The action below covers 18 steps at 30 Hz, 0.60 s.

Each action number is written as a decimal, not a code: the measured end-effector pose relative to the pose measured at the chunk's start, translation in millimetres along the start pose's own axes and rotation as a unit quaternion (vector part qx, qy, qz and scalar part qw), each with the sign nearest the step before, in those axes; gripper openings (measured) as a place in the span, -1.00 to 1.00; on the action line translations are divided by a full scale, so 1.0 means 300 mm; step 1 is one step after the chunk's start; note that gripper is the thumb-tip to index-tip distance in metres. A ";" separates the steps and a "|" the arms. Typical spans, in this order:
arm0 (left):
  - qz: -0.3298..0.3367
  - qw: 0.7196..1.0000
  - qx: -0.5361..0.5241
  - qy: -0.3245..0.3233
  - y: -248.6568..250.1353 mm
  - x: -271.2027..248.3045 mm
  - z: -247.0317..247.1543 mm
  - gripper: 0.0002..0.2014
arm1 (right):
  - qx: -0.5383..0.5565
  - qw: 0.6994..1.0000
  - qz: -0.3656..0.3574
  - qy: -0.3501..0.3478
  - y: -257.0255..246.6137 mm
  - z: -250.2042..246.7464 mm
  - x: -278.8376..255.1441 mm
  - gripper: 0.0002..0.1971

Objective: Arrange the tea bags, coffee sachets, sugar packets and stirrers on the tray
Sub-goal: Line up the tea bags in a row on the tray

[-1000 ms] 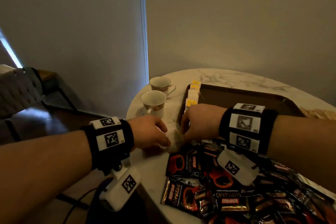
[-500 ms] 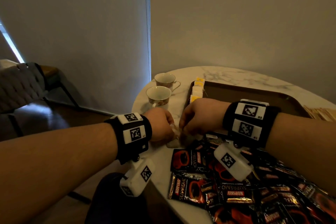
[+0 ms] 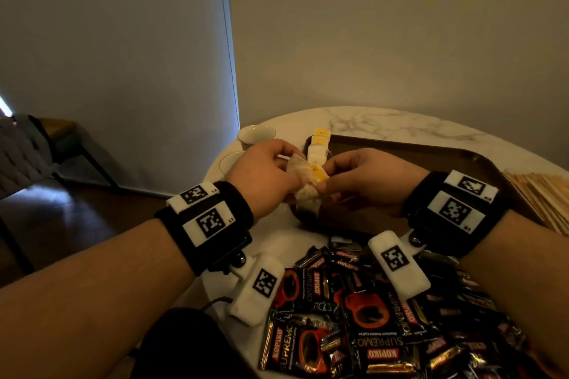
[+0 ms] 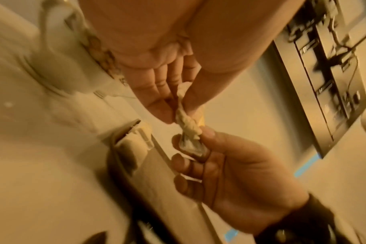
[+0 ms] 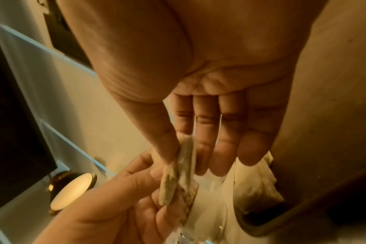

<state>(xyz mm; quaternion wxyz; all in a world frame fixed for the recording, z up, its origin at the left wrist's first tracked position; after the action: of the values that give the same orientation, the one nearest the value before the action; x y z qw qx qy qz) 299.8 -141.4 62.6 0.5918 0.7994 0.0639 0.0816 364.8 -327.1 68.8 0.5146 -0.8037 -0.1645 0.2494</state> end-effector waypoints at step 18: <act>-0.010 0.994 -0.074 0.074 0.050 0.196 0.082 -0.85 | 0.257 0.946 -0.028 0.195 0.072 -0.150 0.101 -0.90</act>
<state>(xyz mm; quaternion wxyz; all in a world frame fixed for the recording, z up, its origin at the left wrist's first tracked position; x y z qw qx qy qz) 362.6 -157.1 73.1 0.6440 0.7442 0.1093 0.1396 415.5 -353.9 57.6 0.7324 -0.6722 -0.0132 0.1073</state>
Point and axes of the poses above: each hand's wrist, its own x-axis towards the middle knuckle, its own z-axis out of the palm, y = z × x, the point moved 1 cm from there along x, towards the middle knuckle, and after that the axes turned 4 degrees about y, right-handed, at the moved point
